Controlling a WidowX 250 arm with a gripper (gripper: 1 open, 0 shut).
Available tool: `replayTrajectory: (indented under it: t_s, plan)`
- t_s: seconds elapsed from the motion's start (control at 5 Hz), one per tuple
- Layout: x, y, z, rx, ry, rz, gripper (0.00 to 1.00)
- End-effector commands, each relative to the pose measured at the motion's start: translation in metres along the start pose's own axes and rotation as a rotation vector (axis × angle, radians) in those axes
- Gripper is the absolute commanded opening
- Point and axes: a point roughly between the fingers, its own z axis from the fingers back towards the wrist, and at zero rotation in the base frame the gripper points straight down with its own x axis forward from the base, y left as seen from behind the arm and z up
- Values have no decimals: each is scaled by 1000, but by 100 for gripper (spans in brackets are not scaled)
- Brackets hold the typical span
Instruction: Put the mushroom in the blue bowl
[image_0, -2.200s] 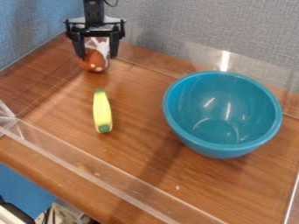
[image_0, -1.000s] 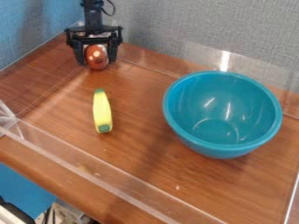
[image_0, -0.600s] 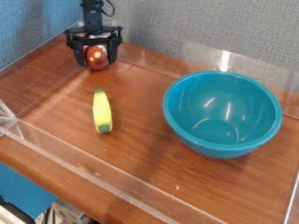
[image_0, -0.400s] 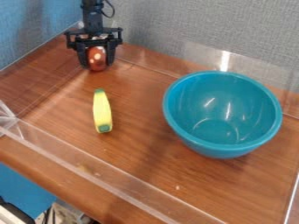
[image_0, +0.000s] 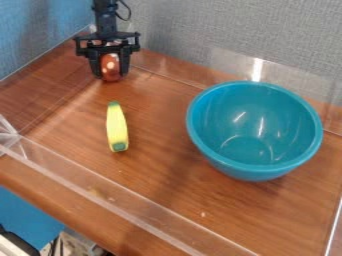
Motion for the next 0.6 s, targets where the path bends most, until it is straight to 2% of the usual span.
replayTrajectory:
  t_s: [0.0, 0.2, 0.4]
  plan:
    - [0, 6, 71, -51, -118, 4, 0]
    - [-1, 6, 89, -59, -119, 0, 0]
    - [-13, 7, 90, -66, -118, 26, 0]
